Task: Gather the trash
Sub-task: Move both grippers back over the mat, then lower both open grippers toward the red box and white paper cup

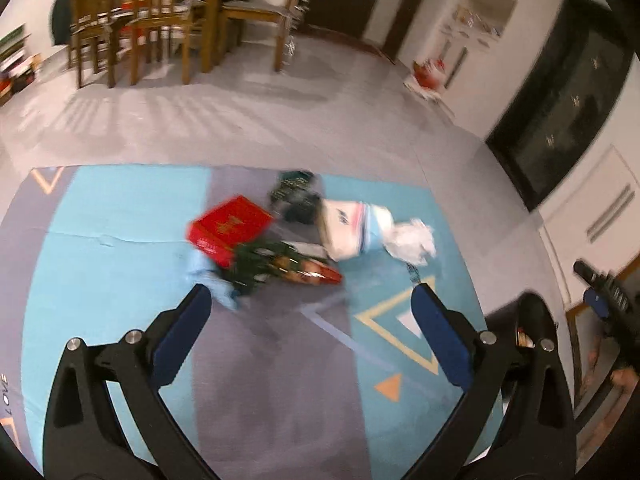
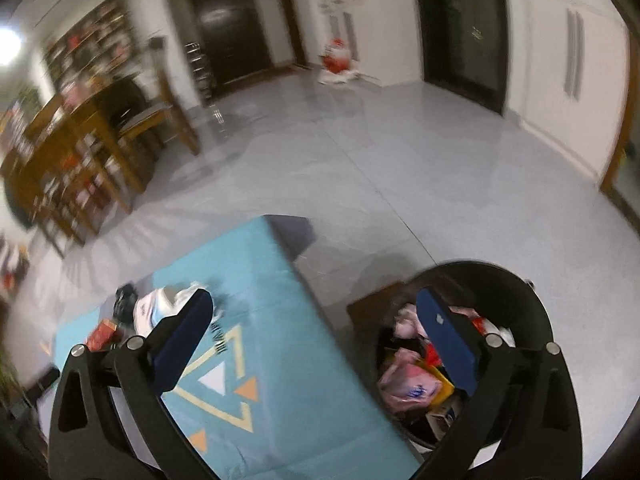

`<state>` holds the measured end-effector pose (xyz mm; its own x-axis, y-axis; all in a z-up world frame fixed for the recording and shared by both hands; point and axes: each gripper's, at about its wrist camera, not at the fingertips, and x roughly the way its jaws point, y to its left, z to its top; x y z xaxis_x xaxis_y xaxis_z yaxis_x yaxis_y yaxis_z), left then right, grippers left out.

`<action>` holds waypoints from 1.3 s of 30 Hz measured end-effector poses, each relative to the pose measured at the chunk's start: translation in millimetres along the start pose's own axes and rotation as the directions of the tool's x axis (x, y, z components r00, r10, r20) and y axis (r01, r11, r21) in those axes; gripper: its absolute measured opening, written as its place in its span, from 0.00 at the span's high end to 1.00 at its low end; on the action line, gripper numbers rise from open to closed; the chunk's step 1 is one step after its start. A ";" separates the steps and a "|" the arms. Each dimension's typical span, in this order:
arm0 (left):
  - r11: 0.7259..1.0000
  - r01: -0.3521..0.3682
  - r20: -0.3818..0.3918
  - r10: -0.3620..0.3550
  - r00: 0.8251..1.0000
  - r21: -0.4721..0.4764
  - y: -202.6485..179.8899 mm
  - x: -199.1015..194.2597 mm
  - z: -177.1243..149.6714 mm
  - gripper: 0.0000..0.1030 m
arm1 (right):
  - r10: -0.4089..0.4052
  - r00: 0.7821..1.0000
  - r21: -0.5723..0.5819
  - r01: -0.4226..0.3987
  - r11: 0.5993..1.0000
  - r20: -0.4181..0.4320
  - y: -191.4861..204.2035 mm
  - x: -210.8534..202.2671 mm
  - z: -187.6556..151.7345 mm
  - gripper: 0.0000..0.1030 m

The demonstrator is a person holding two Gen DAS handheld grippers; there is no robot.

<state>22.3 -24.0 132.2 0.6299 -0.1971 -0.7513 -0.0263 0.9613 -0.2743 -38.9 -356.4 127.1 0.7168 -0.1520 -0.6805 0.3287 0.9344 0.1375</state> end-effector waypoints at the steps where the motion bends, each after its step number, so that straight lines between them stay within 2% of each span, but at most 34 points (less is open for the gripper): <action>1: 1.000 0.008 0.016 -0.008 1.000 -0.021 7.7 -3.5 1.6 0.03 | 0.008 1.000 -0.041 -0.008 0.999 -0.004 13.1 1.2 -2.6 0.03; 4: 0.997 0.007 0.032 -0.004 0.999 -0.073 31.6 -7.2 1.5 0.03 | 0.004 1.000 -0.134 -0.006 0.991 -0.012 43.0 4.6 -10.9 0.03; 7: 0.994 -0.020 -0.005 0.019 1.000 -0.108 52.9 0.0 -2.9 0.03 | -0.013 1.000 -0.233 0.014 0.972 0.003 73.8 6.3 -19.8 0.03; 9: 0.992 -0.062 -0.019 0.060 0.998 -0.111 63.1 4.8 -5.1 0.03 | -0.015 1.000 -0.254 0.012 0.967 -0.010 87.4 10.4 -25.7 0.03; 10: 0.989 -0.083 -0.007 0.083 0.997 -0.120 69.0 3.9 -6.9 0.03 | 0.006 1.000 -0.248 -0.012 0.969 -0.026 94.8 11.6 -28.9 0.03; 12: 0.987 -0.085 0.003 0.086 0.996 -0.139 80.4 -1.4 -10.3 0.03 | 0.090 0.994 -0.235 -0.103 0.967 -0.067 109.6 11.0 -35.9 0.03; 14: 0.984 -0.088 0.005 0.090 0.996 -0.157 90.1 -3.4 -11.9 0.03 | 0.140 0.987 -0.266 -0.155 0.951 -0.076 123.8 7.4 -41.3 0.03; 18: 0.978 -0.131 -0.016 0.130 0.991 -0.161 103.9 0.4 -12.6 0.03 | 0.138 0.990 -0.411 -0.120 0.904 0.015 151.5 -6.4 -54.0 0.03; 20: 0.974 -0.142 -0.022 0.140 0.990 -0.174 108.9 3.8 -13.2 0.03 | 0.139 0.990 -0.431 -0.119 0.895 0.015 157.5 -7.0 -57.7 0.03; 23: 0.974 -0.146 -0.068 0.136 0.988 -0.174 110.3 15.0 -14.1 0.03 | 0.152 0.988 -0.418 -0.153 0.895 -0.036 158.9 1.0 -59.1 0.03; 26: 0.975 -0.137 -0.080 0.125 0.989 -0.175 108.9 19.1 -15.4 0.03 | 0.137 0.988 -0.400 -0.154 0.903 -0.070 161.0 5.8 -64.8 0.03; 32: 0.979 -0.133 -0.063 0.124 0.990 -0.155 100.0 18.7 -13.6 0.03 | 0.111 0.992 -0.432 -0.126 0.893 -0.060 163.4 1.6 -71.3 0.03; 39: 0.980 -0.153 -0.080 0.144 0.986 -0.129 88.4 26.0 -12.1 0.03 | 0.110 0.992 -0.447 -0.129 0.885 -0.070 163.8 1.6 -73.9 0.03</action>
<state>27.0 53.6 81.2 0.5554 -0.0716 -0.8285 -0.2223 0.9473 -0.2308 -29.3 -179.9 95.3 0.7039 -0.0257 -0.7098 -0.0765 0.9908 -0.1118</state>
